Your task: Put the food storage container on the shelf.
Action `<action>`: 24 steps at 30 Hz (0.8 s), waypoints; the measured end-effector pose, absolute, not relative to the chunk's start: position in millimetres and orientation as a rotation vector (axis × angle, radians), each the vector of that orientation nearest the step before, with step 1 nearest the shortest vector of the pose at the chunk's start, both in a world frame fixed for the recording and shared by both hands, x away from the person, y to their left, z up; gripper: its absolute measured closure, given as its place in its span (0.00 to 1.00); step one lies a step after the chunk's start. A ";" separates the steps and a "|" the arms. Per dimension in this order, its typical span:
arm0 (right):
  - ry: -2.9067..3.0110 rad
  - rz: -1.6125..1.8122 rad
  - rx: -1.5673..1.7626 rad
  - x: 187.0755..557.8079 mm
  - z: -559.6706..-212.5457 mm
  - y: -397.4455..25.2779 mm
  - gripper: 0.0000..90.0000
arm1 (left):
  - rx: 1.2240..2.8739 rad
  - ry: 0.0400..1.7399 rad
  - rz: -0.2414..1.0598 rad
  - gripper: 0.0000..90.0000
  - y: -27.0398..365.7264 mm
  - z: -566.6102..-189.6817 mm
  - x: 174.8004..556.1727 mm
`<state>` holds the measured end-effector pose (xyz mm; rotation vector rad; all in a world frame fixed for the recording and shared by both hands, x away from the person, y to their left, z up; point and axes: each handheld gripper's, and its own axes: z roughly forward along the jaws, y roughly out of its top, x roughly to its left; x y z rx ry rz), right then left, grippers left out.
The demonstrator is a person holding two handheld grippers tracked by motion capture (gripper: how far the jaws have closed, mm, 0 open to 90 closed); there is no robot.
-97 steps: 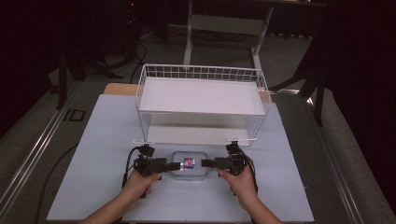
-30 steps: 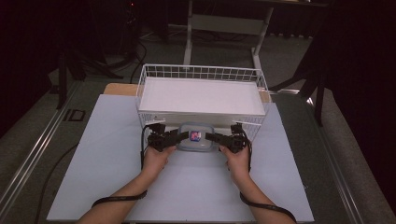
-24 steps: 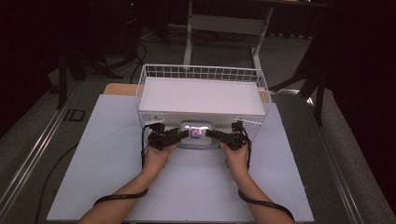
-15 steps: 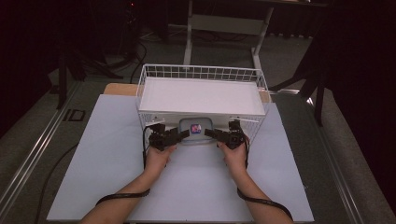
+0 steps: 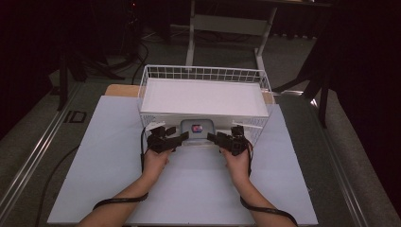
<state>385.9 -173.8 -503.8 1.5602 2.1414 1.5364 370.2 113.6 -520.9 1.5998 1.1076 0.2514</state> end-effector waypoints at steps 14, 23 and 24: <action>2.184 1.485 1.326 337.1 -495.7 -163.0 0.61 | 1.725 0.844 0.300 0.15 133.5 -497.7 302.3; 2.300 1.333 1.273 340.8 -505.1 -143.8 1.00 | 1.724 0.851 0.385 0.04 155.1 -497.4 270.8; 2.311 1.323 1.259 341.7 -506.5 -141.4 1.00 | 1.714 0.852 0.398 0.03 157.1 -498.1 268.6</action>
